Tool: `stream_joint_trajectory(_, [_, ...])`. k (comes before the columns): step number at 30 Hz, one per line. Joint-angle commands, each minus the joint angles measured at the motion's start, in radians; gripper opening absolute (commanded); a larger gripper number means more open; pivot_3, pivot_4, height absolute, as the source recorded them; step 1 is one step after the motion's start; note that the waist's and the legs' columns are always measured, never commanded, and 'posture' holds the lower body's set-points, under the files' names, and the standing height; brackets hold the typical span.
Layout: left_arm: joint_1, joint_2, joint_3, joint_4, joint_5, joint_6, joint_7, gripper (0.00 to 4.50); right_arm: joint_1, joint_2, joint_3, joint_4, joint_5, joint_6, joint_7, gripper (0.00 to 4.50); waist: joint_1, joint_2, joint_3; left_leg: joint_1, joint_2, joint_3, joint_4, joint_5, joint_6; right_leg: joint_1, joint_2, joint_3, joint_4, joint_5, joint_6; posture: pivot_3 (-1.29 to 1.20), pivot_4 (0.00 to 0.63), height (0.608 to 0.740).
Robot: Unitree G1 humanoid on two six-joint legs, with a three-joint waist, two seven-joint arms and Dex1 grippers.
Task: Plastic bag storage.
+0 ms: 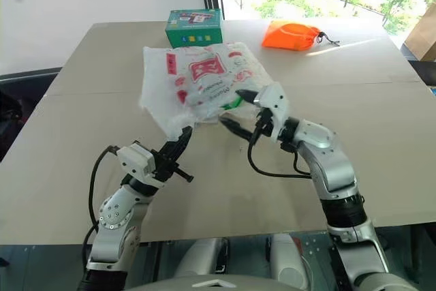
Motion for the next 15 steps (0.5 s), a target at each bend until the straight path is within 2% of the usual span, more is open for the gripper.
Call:
stream_joint_trajectory(1, [0.004,0.010,0.018,-0.015,-0.016,-0.009,-0.003,0.00,0.058,0.024,-0.055,-0.080,0.047,-0.065,-0.044,4.45,0.007,0.000,0.000,0.000,0.000,0.001,0.000,0.000,0.000,0.000,-0.001,0.000,0.000,0.000,0.000,0.00,0.150,0.740])
stream_joint_trajectory(6, [0.000,0.019,0.017,-0.017,-0.021,0.006,-0.007,0.00,0.119,0.034,0.004,-0.194,0.256,0.141,-0.002,4.45,0.007,0.000,0.000,-0.001,-0.001,0.000,0.000,0.000,0.000,0.000,-0.002,0.000,-0.001,0.000,0.000,0.00,0.150,0.740])
stream_joint_trajectory(9, [-0.009,0.020,0.010,-0.013,-0.020,0.013,-0.014,0.00,0.109,0.037,0.075,-0.206,0.274,0.211,-0.002,4.45,0.006,0.000,0.000,0.001,0.000,0.000,0.000,0.000,0.000,0.000,-0.001,0.000,0.000,0.000,0.000,0.00,0.150,0.740])
stream_joint_trajectory(15, [-0.030,0.010,-0.002,-0.003,-0.009,0.018,-0.016,0.00,0.023,0.060,0.180,-0.150,0.237,0.205,0.030,4.45,0.007,0.000,0.000,0.001,0.000,-0.001,0.000,0.000,0.000,0.000,-0.001,-0.001,0.000,0.000,0.000,0.00,0.150,0.740])
